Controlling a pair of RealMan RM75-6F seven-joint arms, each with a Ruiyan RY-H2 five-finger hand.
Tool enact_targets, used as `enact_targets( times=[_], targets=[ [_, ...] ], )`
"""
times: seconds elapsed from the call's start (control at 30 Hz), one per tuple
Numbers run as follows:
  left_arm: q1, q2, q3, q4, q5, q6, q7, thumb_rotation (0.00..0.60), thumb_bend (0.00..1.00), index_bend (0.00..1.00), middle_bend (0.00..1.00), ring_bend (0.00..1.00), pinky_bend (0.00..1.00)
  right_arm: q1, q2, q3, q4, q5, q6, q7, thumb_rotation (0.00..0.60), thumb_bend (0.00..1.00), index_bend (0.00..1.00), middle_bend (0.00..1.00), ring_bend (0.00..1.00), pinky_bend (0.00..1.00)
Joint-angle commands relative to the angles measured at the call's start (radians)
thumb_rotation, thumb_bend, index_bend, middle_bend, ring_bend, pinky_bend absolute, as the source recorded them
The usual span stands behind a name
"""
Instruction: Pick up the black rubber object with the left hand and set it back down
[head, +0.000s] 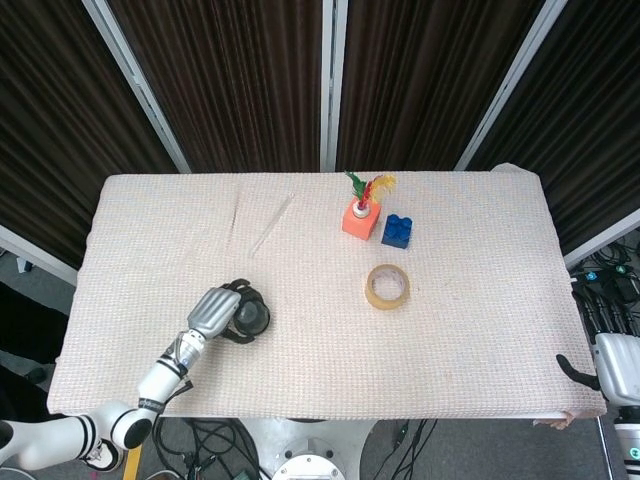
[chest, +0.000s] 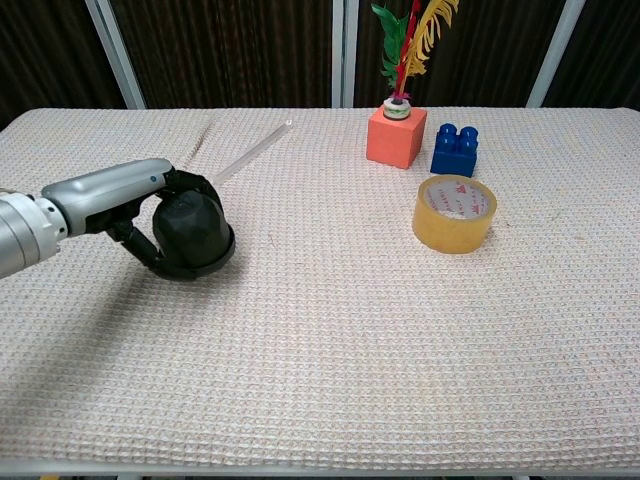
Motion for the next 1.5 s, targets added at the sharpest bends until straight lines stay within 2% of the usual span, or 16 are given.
enact_targets(
  times=[0.03,0.27,0.4,0.57,0.73,0.83,0.87,0.9,1.0,1.1,1.2,1.37,1.43,1.5],
  targets=[
    [-0.003,0.01,0.0,-0.008,-0.005,-0.007,0.003,0.6,0.19,0.41,0.46,0.19,0.34,-0.001,-0.001,0.0,0.002,0.001,0.001,0.001,0.6,0.15,0.0,0.0,0.0,0.0],
    [-0.021,0.059,-0.013,-0.06,-0.018,-0.03,0.013,0.6,0.21,0.44,0.47,0.23,0.41,-0.002,-0.003,0.001,0.007,0.002,0.001,0.008,0.6,0.15,0.0,0.0,0.0,0.0],
    [-0.043,0.107,-0.036,-0.112,-0.024,-0.042,0.035,0.6,0.21,0.44,0.47,0.25,0.43,-0.002,-0.002,0.002,0.006,0.0,0.005,0.009,0.6,0.14,0.0,0.0,0.0,0.0],
    [-0.105,0.214,-0.111,-0.218,-0.054,-0.069,0.119,0.6,0.22,0.44,0.49,0.27,0.44,-0.005,-0.001,0.004,0.005,-0.002,0.013,0.013,0.6,0.14,0.0,0.0,0.0,0.0],
    [-0.166,0.33,-0.228,-0.339,-0.121,-0.051,0.207,0.6,0.22,0.44,0.49,0.28,0.45,-0.006,-0.003,0.004,0.01,-0.004,0.014,0.021,0.6,0.14,0.0,0.0,0.0,0.0],
    [-0.173,0.359,-0.26,-0.386,-0.164,-0.025,0.218,0.6,0.22,0.44,0.49,0.28,0.45,-0.007,-0.004,0.004,0.013,-0.007,0.017,0.028,0.6,0.15,0.0,0.0,0.0,0.0],
    [-0.166,0.353,-0.251,-0.386,-0.177,-0.017,0.215,0.6,0.22,0.44,0.5,0.28,0.45,-0.007,-0.005,0.004,0.014,-0.007,0.018,0.03,0.6,0.15,0.0,0.0,0.0,0.0],
    [-0.156,0.337,-0.219,-0.371,-0.198,-0.026,0.212,0.6,0.22,0.44,0.5,0.29,0.46,-0.007,-0.006,0.004,0.017,-0.006,0.017,0.033,0.6,0.15,0.0,0.0,0.0,0.0],
    [-0.15,0.261,-0.104,-0.249,-0.285,-0.147,0.192,0.6,0.22,0.44,0.5,0.29,0.48,-0.007,-0.003,0.003,0.018,-0.006,0.014,0.036,0.6,0.15,0.0,0.0,0.0,0.0],
    [-0.177,0.191,-0.069,-0.127,-0.362,-0.261,0.153,0.6,0.22,0.45,0.49,0.29,0.48,-0.012,0.002,0.006,0.015,-0.008,0.026,0.039,0.6,0.15,0.0,0.0,0.0,0.0],
    [-0.198,0.202,-0.117,-0.136,-0.317,-0.226,0.139,0.6,0.22,0.45,0.49,0.29,0.47,-0.015,0.007,0.009,0.013,-0.003,0.032,0.036,0.6,0.15,0.0,0.0,0.0,0.0],
    [-0.241,0.337,-0.265,-0.343,-0.186,-0.069,0.185,0.6,0.22,0.45,0.5,0.29,0.47,-0.014,0.003,0.007,0.014,-0.002,0.027,0.035,0.6,0.14,0.0,0.0,0.0,0.0],
    [-0.247,0.366,-0.29,-0.402,-0.161,-0.021,0.217,0.6,0.22,0.45,0.5,0.29,0.47,-0.012,0.0,0.004,0.015,-0.007,0.021,0.032,0.6,0.14,0.0,0.0,0.0,0.0],
    [-0.234,0.369,-0.273,-0.426,-0.177,-0.005,0.225,0.6,0.22,0.45,0.5,0.29,0.47,-0.011,-0.002,0.003,0.016,-0.009,0.021,0.033,0.6,0.15,0.0,0.0,0.0,0.0]
  ],
)
